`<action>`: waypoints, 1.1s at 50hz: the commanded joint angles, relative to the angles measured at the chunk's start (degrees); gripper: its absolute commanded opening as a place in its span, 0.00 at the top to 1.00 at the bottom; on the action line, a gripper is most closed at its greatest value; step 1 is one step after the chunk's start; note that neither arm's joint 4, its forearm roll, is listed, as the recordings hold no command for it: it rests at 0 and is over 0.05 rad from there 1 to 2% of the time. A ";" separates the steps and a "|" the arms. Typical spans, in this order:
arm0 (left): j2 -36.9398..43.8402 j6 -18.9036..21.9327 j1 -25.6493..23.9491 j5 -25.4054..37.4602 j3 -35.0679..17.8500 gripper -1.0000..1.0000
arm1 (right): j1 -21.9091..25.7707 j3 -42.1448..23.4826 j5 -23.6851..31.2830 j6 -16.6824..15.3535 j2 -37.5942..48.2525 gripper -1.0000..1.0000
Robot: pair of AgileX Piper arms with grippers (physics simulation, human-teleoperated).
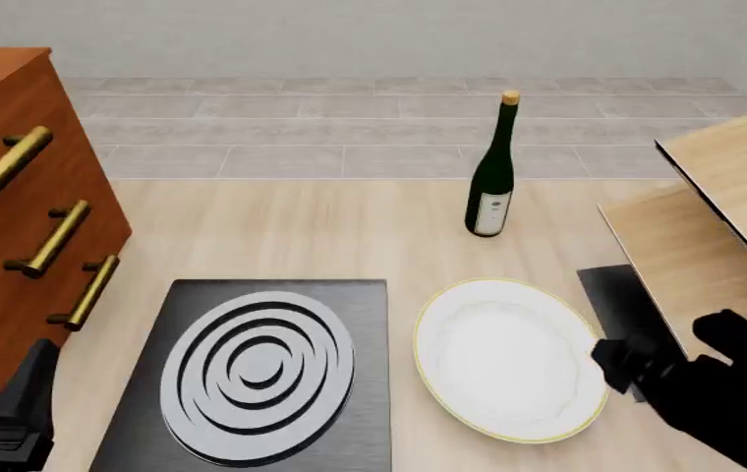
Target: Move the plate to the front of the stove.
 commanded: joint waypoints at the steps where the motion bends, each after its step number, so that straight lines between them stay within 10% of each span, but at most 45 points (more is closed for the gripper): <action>1: 0.00 0.01 0.02 0.00 0.00 0.00 | 0.94 3.45 -6.09 1.79 5.15 0.00; 55: 0.02 0.01 0.01 0.00 0.00 0.00 | 3.30 7.34 -23.98 5.78 22.97 0.00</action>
